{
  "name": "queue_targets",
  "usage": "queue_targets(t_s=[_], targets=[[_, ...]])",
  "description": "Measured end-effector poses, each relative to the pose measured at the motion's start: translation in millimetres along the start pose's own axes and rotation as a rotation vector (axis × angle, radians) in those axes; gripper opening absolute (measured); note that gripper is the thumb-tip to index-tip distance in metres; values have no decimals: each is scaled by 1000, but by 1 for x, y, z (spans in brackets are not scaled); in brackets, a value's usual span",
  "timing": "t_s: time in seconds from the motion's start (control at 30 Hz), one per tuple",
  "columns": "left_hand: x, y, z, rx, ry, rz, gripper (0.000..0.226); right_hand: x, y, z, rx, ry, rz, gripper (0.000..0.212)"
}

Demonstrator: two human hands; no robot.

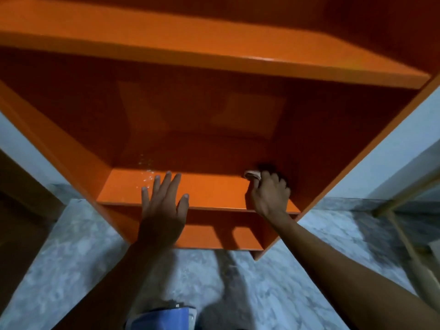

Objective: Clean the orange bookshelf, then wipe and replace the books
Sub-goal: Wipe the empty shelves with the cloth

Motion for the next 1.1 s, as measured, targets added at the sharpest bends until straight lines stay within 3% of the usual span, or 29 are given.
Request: queue_targets(t_s=[0.1,0.2,0.33,0.43,0.5,0.6,0.7,0.8,0.87,0.97,1.1], targets=[[7,-6,-12,62,59,15,59,12,-23,-20,-243,23,90,42],[10,-5,-20,72,130,68,63,23,-56,-40,-463,86,78,49],[6,-6,-28,54,134,174,65,30,-102,-61,-752,183,7,53],[1,-12,-34,38,146,221,64,28,-131,-70,-964,283,-157,58],[1,-18,-35,40,162,202,64,11,-136,-70,-1013,441,-203,60],[2,-27,-38,45,225,141,68,-19,-91,-65,-836,645,-40,62],[5,-27,-37,57,318,77,78,-31,-7,-44,-387,418,160,48],[7,-24,-42,37,337,36,82,2,58,-10,-99,342,-80,36],[7,-23,-42,32,329,22,76,24,71,-7,-79,223,-186,32],[6,-23,-41,9,320,-18,59,30,69,-27,-120,153,-189,34],[4,-25,-39,-7,289,-7,55,28,42,-63,-265,24,-217,36]])
Point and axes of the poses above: each hand's wrist, its own y-axis towards the middle knuckle, its own x-axis out of the palm, z = x × y, the point moved 8 cm from there along y, towards the middle knuckle, and after that the axes turned 14 degrees about x, right-handed, at the moved point
